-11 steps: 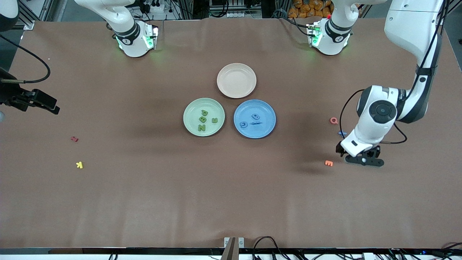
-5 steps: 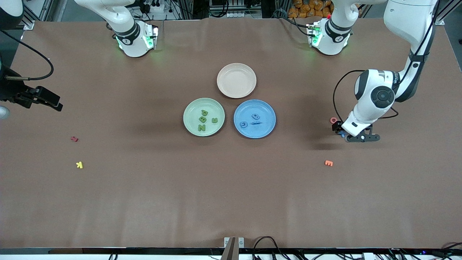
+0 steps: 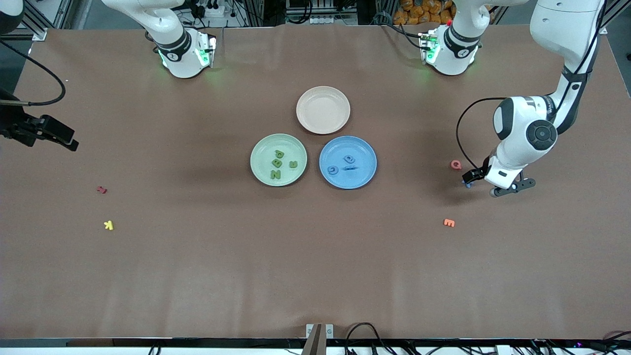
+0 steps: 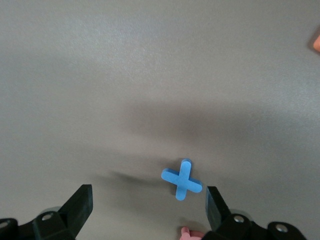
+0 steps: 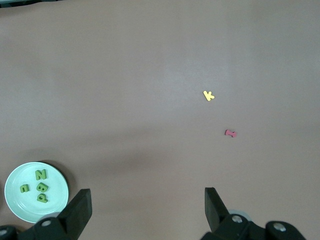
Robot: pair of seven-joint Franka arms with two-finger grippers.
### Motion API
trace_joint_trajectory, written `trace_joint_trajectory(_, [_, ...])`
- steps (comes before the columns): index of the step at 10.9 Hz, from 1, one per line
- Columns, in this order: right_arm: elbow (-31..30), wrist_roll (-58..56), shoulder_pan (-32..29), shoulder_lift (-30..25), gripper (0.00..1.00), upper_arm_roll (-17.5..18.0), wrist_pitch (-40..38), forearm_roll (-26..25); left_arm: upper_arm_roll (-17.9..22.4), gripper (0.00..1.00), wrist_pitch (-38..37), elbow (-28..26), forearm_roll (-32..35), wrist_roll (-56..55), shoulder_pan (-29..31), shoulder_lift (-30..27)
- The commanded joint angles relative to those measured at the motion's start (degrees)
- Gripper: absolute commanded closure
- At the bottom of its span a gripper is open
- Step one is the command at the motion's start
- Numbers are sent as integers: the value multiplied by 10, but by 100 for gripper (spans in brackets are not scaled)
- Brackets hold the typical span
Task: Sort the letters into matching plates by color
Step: 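Lower the left gripper onto the blue X and close it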
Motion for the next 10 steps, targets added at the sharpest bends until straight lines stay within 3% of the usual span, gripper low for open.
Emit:
trace_joint_trajectory(1, [2, 5, -7, -7, 0, 1, -2, 8, 4, 0, 7, 10, -46, -18, -16, 12])
trace_joint_trajectory(2, [2, 5, -7, -7, 0, 1, -2, 8, 5, 0, 7, 17, -98, -29, -22, 21])
trace_joint_trajectory(4, [5, 1, -7, -6, 0, 0, -3, 7, 15, 0, 8, 27, -138, -74, -40, 40])
trace_joint_trajectory(7, [5, 0, -5, -5, 0, 1, -2, 8, 15, 0, 8, 31, -141, -157, -43, 41])
trace_joint_trajectory(10, [4, -6, -2, -2, 0, 3, 0, 8, 16, 0, 8, 39, -135, -161, -43, 50])
